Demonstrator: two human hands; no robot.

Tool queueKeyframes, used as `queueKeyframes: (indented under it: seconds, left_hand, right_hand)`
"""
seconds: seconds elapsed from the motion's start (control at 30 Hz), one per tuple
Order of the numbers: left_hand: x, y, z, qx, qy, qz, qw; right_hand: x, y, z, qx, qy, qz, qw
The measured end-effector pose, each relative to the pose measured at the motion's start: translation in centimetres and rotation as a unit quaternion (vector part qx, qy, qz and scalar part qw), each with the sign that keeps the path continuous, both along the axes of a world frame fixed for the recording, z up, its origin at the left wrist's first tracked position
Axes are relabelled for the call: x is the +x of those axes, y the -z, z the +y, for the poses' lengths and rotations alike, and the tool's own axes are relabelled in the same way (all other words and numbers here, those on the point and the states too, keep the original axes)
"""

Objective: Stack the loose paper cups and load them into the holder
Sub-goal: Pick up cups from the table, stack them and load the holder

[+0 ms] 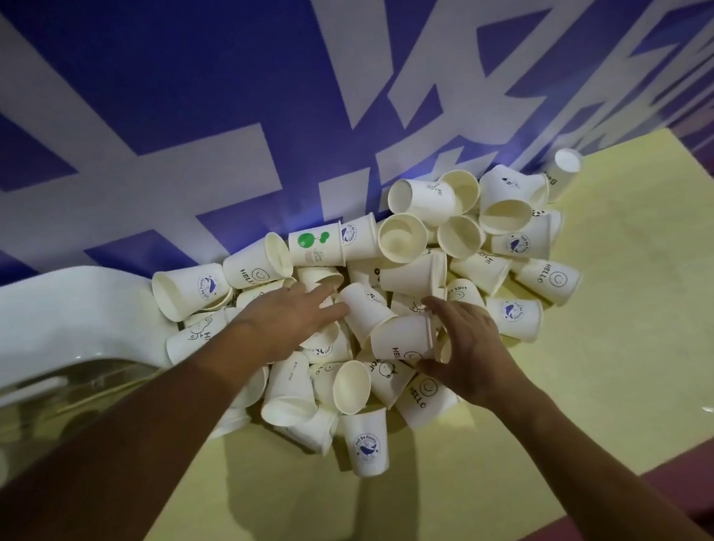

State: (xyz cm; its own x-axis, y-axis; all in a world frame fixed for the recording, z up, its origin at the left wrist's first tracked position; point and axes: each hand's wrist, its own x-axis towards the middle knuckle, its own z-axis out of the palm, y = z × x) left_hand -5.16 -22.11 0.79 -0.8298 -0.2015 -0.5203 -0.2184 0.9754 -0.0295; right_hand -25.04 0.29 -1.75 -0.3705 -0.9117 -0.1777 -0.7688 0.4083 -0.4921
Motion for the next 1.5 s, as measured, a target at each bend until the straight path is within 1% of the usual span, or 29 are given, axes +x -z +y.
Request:
queueKeyframes:
  seconds: [0.07,0.13,0.23,0.3,0.33,0.43,0.5,0.53,0.6,0.73,0.83,1.0,1.13,1.3,1.5]
  left_hand:
    - [0.3,0.0,-0.4,0.018,-0.003,0.021,1.0]
    - [0.6,-0.8,-0.6,0.061,-0.033,0.064,0.996]
    - [1.3,-2.8,-0.1,0.131,-0.147,0.148,0.969]
    - [2.5,-4.1,0.7,0.172,-0.231,0.199,0.937]
    - [3.3,-4.6,1.2,0.194,-0.273,0.228,0.914]
    - [6.5,-6.1,2.8,0.246,-0.385,0.322,0.829]
    - [9.1,-6.7,3.9,0.258,-0.426,0.38,0.78]
    - [10.7,-6.8,4.5,0.258,-0.437,0.403,0.762]
    - [14.0,-7.1,5.4,0.256,-0.448,0.431,0.74]
    - [21.7,-7.8,6.6,0.238,-0.474,0.454,0.716]
    - [27.0,-8.3,6.9,0.246,-0.497,0.483,0.677]
    - [35.7,-7.4,7.2,0.209,-0.525,0.508,0.65]
    - [40.7,-6.8,7.3,0.186,-0.558,0.522,0.617]
    - [44.4,-5.9,6.5,0.14,-0.566,0.534,0.612]
    - [44.9,-5.2,5.5,0.143,-0.548,0.559,0.606]
  right_hand:
    - [-0.3,-0.3,0.5,-0.034,0.012,-0.048,0.998]
    - [-0.5,-1.5,0.8,-0.045,0.049,-0.107,0.992]
    - [-0.1,-3.7,0.8,-0.063,0.105,-0.142,0.982]
    - [0.7,-5.1,0.6,-0.088,0.132,-0.162,0.974]
    - [1.3,-5.8,0.4,-0.102,0.141,-0.171,0.97]
    - [3.6,-7.5,-0.3,-0.138,0.148,-0.181,0.962]
    - [5.8,-8.5,-1.1,-0.158,0.145,-0.193,0.958]
    - [7.1,-8.9,-1.5,-0.164,0.142,-0.2,0.955]
    - [9.8,-9.5,-2.4,-0.174,0.132,-0.207,0.954]
    - [16.5,-10.6,-4.6,-0.179,0.102,-0.21,0.956]
    - [21.7,-11.0,-6.2,-0.172,0.068,-0.219,0.958]
    - [29.9,-10.8,-8.1,-0.16,0.028,-0.256,0.953]
    - [35.2,-10.3,-9.1,-0.158,0.01,-0.283,0.946]
    - [39.1,-9.9,-10.3,-0.157,-0.02,-0.278,0.948]
    - [40.9,-10.3,-11.0,-0.148,-0.03,-0.251,0.956]
